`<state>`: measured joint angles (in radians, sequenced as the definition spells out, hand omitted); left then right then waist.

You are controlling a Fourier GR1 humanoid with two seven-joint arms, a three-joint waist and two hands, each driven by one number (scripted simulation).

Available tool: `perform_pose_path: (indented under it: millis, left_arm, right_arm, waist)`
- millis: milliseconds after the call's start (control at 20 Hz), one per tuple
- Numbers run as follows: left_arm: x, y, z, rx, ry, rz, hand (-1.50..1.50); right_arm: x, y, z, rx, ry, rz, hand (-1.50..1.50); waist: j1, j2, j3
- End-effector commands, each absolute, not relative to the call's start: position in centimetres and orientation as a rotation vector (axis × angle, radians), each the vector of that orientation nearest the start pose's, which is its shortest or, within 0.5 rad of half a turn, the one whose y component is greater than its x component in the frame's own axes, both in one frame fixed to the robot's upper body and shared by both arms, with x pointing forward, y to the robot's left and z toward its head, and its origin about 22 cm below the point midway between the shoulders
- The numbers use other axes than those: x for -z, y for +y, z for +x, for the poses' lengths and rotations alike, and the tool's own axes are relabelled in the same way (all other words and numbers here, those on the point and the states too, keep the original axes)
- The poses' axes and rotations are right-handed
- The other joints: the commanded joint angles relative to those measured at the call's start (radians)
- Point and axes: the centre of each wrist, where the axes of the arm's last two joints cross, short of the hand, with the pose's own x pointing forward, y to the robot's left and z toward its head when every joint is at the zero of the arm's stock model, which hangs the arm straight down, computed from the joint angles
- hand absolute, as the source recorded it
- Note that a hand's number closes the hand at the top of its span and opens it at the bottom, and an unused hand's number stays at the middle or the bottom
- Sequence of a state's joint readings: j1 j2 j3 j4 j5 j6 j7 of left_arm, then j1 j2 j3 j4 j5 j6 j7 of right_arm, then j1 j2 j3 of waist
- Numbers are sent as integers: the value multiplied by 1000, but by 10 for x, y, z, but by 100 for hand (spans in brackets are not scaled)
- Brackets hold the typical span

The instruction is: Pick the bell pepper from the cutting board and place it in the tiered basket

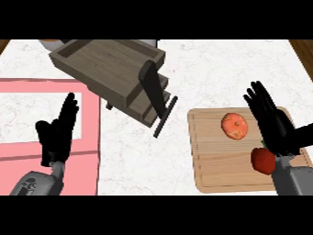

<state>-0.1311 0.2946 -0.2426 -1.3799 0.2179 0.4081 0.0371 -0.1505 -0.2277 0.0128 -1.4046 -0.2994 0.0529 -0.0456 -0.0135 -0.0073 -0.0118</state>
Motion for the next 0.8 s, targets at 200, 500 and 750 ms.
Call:
perform_pose_path:
  millis: [200, 500, 750]
  left_arm:
    - [-18, 272, 264, 65, -1442, 184, 0]
    - [-21, 278, 267, 55, -1428, 129, 0]
    - [-32, 290, 256, 100, -1423, 87, 0]
  right_arm:
    - [-54, -250, 273, -48, -1923, -307, 150]
    - [8, -298, 239, 473, -1518, -957, -150]
    - [0, -266, 218, 269, -1554, -1177, -150]
  waist:
    - [13, -8, 10]
    - [-21, -1, 10]
    - [12, 0, 7]
